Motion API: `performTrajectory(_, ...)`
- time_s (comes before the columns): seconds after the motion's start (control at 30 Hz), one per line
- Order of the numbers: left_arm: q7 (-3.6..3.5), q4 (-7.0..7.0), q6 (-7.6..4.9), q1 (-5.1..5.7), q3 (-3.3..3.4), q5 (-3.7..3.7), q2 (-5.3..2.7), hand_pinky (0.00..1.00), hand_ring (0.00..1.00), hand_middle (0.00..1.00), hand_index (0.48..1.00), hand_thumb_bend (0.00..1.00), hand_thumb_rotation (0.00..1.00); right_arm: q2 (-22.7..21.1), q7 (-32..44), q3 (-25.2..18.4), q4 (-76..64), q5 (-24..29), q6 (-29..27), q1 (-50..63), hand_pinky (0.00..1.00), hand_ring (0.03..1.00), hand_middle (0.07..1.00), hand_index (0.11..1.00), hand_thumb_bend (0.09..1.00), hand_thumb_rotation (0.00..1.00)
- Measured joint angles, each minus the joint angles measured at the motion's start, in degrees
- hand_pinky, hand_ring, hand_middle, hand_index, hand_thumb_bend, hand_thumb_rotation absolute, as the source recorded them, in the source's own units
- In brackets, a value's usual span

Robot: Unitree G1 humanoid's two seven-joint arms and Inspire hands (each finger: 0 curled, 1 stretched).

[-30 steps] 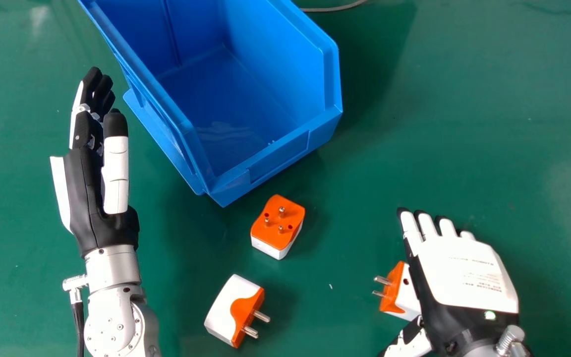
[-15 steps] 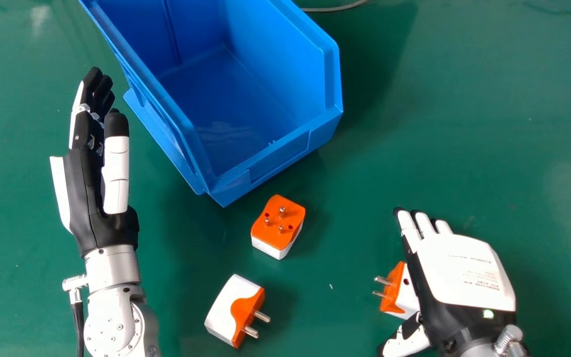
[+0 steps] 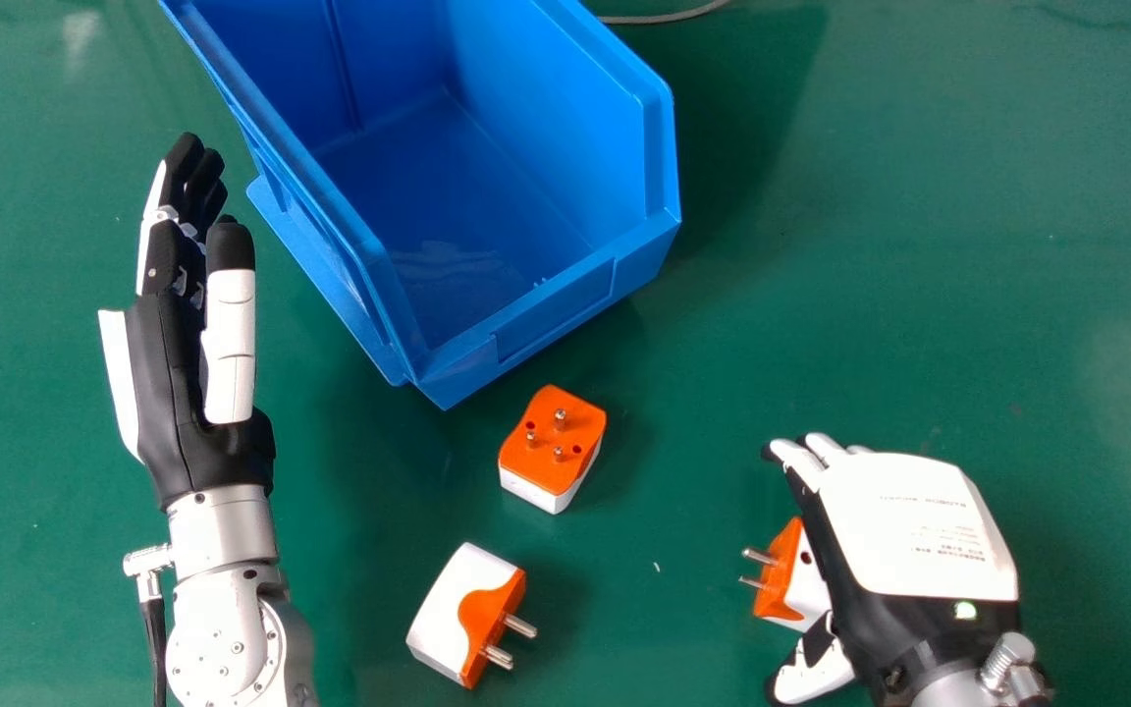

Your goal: Pick all objects and put in blue box

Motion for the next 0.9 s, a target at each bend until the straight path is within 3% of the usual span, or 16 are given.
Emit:
performTrajectory(0.1,0.00,0.00,0.00,0.00,0.00,0.03,0.01,0.93,0.93,0.91,0.883,0.82,0.82,0.01,-0.84,-0.56,0.55,1.85,-0.12,-0.17,0.44,0.668,0.743,0.750,0.591,0.01)
performTrajectory(0.17,0.02,0.00,-0.01,0.00,-0.03,0.06,0.01,0.93,0.93,0.91,0.883,0.82,0.82,0.01,-2.06,-0.78,1.13,2.67,-0.44,-0.32,0.34,0.578,0.652,0.699,0.568,0.00)
performTrajectory(0.3,0.00,0.01,-0.01,0.00,-0.01,0.04,0.02,0.93,0.93,0.91,0.882,0.82,0.82,-0.01,-3.72,-1.93,1.84,5.38,-0.61,-0.69,0.27,0.508,0.596,0.623,0.549,0.00)
performTrajectory(0.6,-0.10,0.00,-0.01,0.07,-0.03,0.01,0.02,0.93,0.93,0.91,0.882,0.81,0.81,-0.75,-5.95,-3.25,2.09,10.68,-1.67,-0.84,0.23,0.432,0.530,0.575,0.529,0.00)
performTrajectory(0.9,-0.10,0.02,-0.03,0.19,0.01,-0.01,0.03,0.93,0.93,0.91,0.880,0.80,0.80,-1.49,-6.25,-3.27,2.08,11.79,-1.63,-0.71,0.23,0.392,0.488,0.546,0.518,0.00)
